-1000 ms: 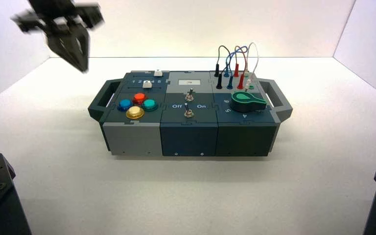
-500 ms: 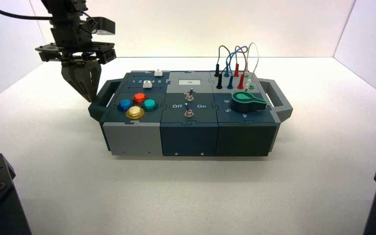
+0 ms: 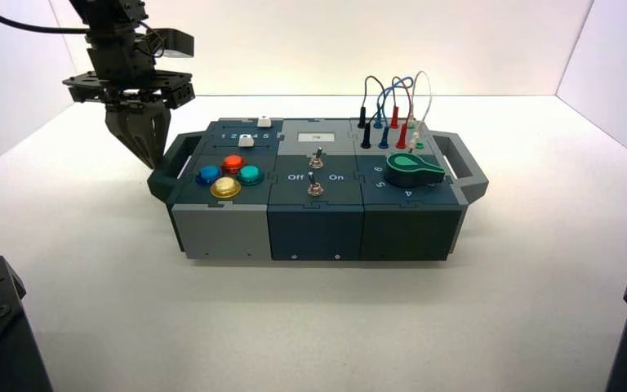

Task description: Move the box to the right.

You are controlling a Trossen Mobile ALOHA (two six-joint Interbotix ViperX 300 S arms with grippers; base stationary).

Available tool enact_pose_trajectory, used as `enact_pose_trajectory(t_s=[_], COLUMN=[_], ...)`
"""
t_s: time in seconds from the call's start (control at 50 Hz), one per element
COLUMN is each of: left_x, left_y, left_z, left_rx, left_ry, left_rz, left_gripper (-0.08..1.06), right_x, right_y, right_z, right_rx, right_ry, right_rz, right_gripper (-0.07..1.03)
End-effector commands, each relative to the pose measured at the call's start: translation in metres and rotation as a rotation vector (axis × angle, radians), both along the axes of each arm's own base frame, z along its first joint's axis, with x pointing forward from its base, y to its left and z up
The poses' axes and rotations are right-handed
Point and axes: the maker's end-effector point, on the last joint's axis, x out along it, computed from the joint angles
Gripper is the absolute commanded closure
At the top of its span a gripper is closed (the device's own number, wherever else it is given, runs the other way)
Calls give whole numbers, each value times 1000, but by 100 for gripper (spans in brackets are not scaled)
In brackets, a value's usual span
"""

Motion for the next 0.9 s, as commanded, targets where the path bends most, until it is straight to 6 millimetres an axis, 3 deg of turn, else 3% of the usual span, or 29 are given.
enact_pose_trajectory(t_s=[0.02,0.9], left_x=[7,2], left_y=[-16,-70], left_z=[13,27], left_rx=[-19,-66], left_ry=[-60,-101], left_rz=[-46,-182], left_gripper=[101,101], right_x=[2,0], right_y=[-1,-8], right_z=[13,15], right_rx=[19,46], right_ry=[-26,-37], right_rz=[-13,-64], right_gripper=[98,98])
